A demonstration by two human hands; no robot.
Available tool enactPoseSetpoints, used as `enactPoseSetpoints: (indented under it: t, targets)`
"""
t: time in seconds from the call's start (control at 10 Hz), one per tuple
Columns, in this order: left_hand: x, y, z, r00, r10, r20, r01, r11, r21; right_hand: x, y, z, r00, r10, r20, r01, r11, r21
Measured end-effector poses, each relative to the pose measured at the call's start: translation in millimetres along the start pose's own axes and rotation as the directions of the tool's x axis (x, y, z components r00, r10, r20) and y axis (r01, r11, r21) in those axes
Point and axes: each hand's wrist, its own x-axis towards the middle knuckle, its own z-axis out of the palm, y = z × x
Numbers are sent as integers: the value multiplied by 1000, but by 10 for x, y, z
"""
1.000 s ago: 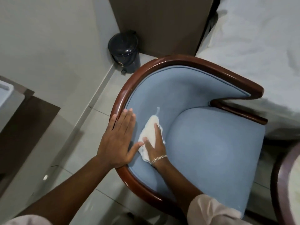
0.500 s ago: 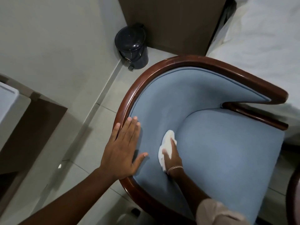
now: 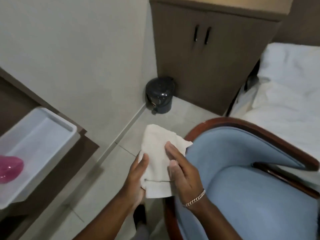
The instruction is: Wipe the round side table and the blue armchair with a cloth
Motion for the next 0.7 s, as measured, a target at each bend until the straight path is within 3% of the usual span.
enactPoseSetpoints:
  t: [0.1, 0.2, 0.3, 0.4, 0.5, 0.6, 0.7]
  targets:
    - [110, 625, -628, 999, -17, -44, 8, 981, -192, 518, -348, 579, 990, -125, 59, 131, 986, -101]
    - [114, 1107, -1273, 983, 87, -160, -131, 948, -289, 1060, -594, 1359, 971, 164, 173, -168, 986, 9]
    - [102, 1381, -1858, 941, 175, -290, -269, 907, -325, 1427, -664, 2161, 812, 348, 469, -521, 794, 312]
    - [155, 1489, -2427, 819, 183, -544, -340, 918, -204, 1682, -583, 2906, 863, 328, 385, -392, 915, 99]
    - [270, 1467, -2779, 592, 169, -788, -285, 958, -9, 1878, -533, 3539, 911, 209, 355, -139, 967, -215]
    - [433, 1451, -2942, 455, 243, -857, -96, 970, 224, 1999, -446, 3981, 868, 177, 463, 43, 904, -426]
    - [462, 1359, -2978, 479, 333, -812, 93, 901, 424, 1970, -382, 4056, 895, 112, 433, 119, 873, -472]
